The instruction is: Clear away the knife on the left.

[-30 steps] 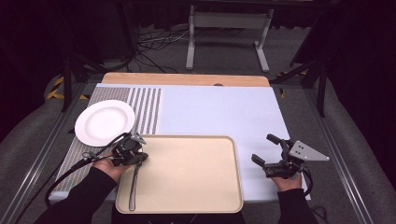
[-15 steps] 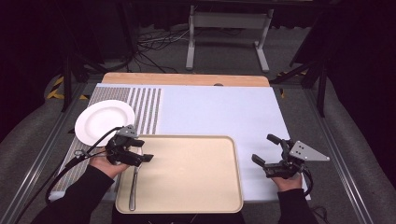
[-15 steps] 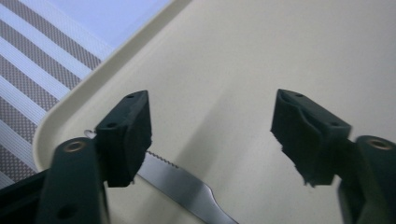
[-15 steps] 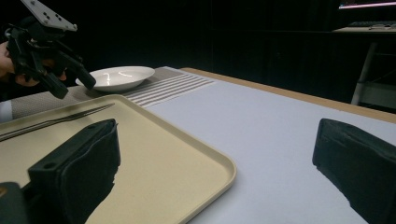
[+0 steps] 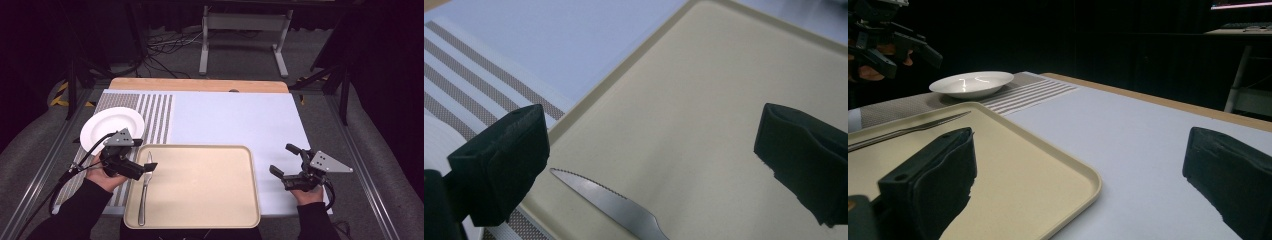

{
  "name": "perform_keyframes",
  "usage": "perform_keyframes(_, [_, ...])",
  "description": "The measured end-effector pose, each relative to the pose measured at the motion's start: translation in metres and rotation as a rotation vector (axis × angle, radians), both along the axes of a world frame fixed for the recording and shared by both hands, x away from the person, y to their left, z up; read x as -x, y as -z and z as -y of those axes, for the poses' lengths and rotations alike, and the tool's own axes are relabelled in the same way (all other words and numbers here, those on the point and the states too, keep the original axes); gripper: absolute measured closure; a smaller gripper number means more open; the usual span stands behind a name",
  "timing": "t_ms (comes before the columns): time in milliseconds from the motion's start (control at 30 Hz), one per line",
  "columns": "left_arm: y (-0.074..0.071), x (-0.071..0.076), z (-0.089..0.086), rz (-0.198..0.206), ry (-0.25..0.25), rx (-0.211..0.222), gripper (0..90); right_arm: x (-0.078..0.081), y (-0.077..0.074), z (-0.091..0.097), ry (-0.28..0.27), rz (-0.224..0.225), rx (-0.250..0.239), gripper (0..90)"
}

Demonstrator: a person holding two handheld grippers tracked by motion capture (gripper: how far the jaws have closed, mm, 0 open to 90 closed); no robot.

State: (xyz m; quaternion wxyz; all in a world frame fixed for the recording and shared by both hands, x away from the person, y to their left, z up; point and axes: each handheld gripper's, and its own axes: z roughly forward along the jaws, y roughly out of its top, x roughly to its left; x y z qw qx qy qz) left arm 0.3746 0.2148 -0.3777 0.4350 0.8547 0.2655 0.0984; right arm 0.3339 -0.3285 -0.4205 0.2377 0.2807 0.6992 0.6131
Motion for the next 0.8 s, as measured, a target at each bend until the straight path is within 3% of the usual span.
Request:
perform_keyframes(267, [-0.01,0.011,-0.014,0.104,-0.023,0.033,1.4,0.001,-0.001,0.001,0.002,0.004,-0.002,1.5])
perform_keyframes(400, [-0.01,0.013,-0.029,0.109,-0.043,0.102,1.2,0.001,-0.001,0.001,0.002,0.005,0.0,1.5])
perform_keyframes(467, [-0.008,0.015,-0.037,0.135,-0.048,0.132,0.9,0.001,-0.001,0.001,0.003,0.004,-0.004,1.5])
perform_keyframes(533, [-0.008,0.018,-0.043,0.137,-0.067,0.14,0.9,0.001,-0.001,0.001,0.002,0.008,-0.005,1.5])
perform_keyframes(600, [-0.008,0.022,-0.048,0.169,-0.08,0.132,0.7,0.001,-0.001,0.001,0.004,0.005,-0.004,1.5])
perform_keyframes(800, [0.0,0.03,-0.071,0.204,-0.116,0.232,1.0,0.002,-0.001,0.001,0.004,0.012,-0.003,1.4])
